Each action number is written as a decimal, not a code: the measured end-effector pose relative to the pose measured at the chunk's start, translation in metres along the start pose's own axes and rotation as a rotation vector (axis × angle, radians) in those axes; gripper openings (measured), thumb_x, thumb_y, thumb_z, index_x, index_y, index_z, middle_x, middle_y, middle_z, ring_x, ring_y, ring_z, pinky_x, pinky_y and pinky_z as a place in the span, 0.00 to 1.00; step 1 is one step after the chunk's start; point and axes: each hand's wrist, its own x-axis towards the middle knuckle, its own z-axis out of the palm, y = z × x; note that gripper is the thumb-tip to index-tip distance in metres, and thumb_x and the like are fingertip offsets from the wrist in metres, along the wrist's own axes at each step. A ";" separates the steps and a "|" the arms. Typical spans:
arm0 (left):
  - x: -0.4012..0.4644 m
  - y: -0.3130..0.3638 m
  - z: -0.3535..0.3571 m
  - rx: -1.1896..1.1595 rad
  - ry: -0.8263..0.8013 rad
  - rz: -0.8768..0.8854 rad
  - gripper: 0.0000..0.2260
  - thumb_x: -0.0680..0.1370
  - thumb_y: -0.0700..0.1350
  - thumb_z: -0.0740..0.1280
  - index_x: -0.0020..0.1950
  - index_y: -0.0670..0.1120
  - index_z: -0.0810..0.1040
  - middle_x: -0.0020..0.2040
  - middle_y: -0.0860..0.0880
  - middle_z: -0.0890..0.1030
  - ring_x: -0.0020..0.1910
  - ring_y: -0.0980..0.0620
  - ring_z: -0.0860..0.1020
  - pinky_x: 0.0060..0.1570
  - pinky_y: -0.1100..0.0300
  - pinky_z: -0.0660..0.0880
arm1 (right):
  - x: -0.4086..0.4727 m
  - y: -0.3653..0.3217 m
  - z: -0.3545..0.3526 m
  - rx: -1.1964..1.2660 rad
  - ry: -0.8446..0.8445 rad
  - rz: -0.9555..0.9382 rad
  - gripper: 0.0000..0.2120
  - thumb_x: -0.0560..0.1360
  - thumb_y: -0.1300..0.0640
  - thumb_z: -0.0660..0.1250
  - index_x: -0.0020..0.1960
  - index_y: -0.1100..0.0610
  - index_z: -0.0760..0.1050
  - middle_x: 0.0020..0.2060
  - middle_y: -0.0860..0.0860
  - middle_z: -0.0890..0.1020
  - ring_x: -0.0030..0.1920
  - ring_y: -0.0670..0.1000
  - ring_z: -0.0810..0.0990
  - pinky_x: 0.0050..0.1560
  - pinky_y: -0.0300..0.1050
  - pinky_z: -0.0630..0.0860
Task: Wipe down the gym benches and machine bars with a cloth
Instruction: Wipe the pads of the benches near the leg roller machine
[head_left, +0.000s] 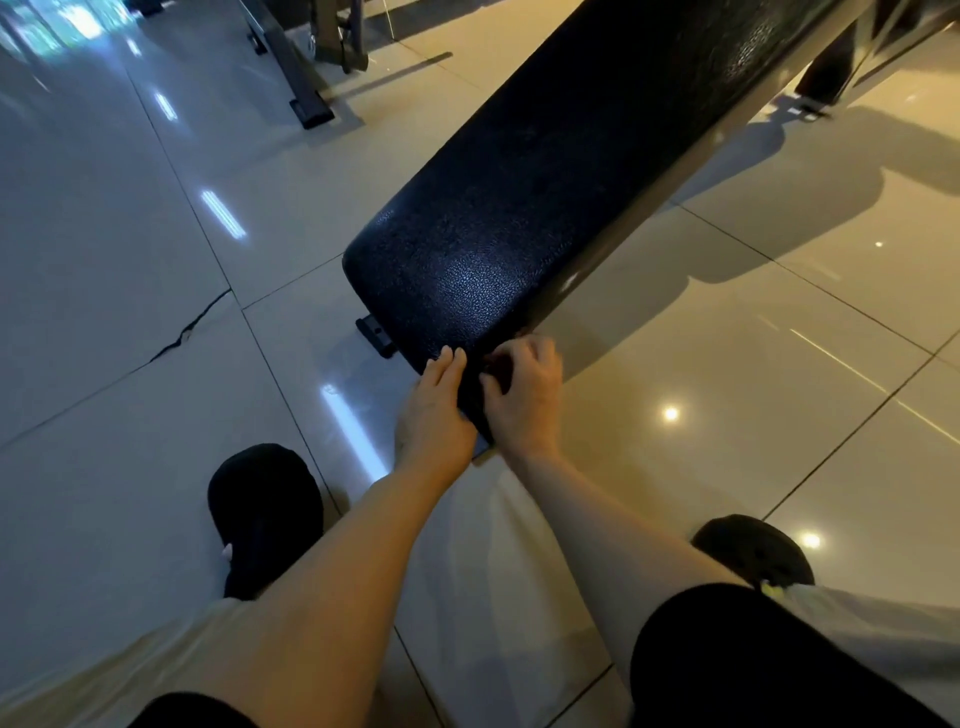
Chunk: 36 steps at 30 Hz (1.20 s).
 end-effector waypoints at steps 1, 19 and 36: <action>0.000 0.001 0.000 -0.001 0.004 -0.001 0.30 0.79 0.33 0.59 0.78 0.48 0.56 0.79 0.51 0.55 0.77 0.51 0.53 0.72 0.59 0.55 | -0.011 0.001 0.005 -0.019 -0.053 -0.055 0.10 0.68 0.68 0.72 0.48 0.62 0.78 0.51 0.57 0.75 0.51 0.56 0.73 0.51 0.41 0.68; 0.002 0.002 -0.007 -0.006 -0.020 0.000 0.30 0.77 0.32 0.60 0.78 0.48 0.58 0.78 0.50 0.58 0.76 0.50 0.57 0.72 0.51 0.59 | 0.007 0.001 -0.003 -0.020 0.156 -0.207 0.10 0.67 0.74 0.68 0.45 0.64 0.78 0.47 0.59 0.77 0.48 0.59 0.74 0.52 0.34 0.64; -0.002 0.005 -0.003 -0.002 -0.052 -0.010 0.34 0.76 0.32 0.60 0.79 0.49 0.52 0.79 0.50 0.51 0.78 0.49 0.50 0.73 0.49 0.57 | 0.020 0.016 -0.010 -0.076 0.248 -0.149 0.09 0.67 0.73 0.68 0.45 0.65 0.76 0.46 0.61 0.75 0.48 0.59 0.74 0.51 0.42 0.71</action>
